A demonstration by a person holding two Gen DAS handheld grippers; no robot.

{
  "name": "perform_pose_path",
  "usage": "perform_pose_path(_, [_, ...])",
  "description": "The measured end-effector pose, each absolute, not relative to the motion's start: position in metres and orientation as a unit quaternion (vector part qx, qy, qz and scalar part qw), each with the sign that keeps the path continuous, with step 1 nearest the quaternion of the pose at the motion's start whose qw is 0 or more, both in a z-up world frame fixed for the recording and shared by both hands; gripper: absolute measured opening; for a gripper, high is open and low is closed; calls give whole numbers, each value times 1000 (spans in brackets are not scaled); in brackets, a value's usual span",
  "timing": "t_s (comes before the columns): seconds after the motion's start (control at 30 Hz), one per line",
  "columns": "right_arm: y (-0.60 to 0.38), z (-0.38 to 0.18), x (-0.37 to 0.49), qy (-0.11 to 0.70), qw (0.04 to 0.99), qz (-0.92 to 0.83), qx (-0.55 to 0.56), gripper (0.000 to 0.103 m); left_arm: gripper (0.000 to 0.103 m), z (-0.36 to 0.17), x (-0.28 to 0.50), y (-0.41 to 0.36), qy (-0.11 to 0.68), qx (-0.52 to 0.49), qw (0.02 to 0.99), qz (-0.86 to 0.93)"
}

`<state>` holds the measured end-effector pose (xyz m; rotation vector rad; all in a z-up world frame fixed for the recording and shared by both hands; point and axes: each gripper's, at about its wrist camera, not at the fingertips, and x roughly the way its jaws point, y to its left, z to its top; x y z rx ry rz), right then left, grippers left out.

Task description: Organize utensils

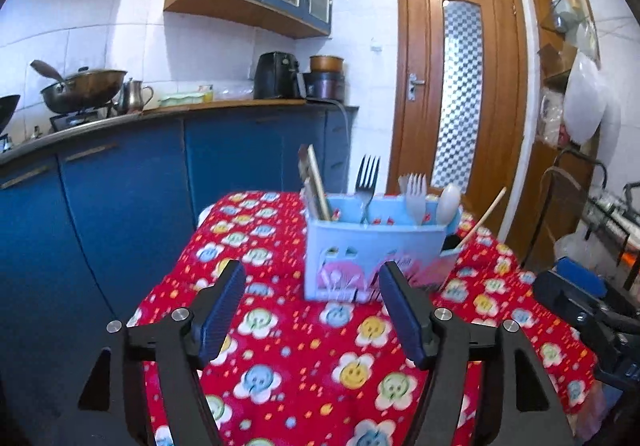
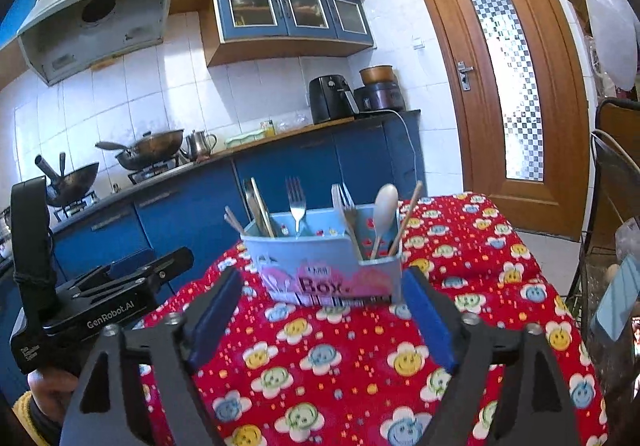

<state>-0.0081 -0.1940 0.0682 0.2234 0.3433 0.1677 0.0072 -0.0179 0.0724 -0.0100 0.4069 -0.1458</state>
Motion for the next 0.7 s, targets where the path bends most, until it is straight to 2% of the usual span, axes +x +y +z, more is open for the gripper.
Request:
perform_pose_path(0.1, [-193,57,-9,184,974,70,111,99,71,60,7,-18,213,0,975,-64])
perform_pose_path(0.2, [-193,45,-8,197,973,45,109,102,71,50,9,-17,222,1,973,-61])
perform_pose_path(0.7, [-182,19,-3,225,971,5,86,103,71,23,21,-20,252,1,967,-43])
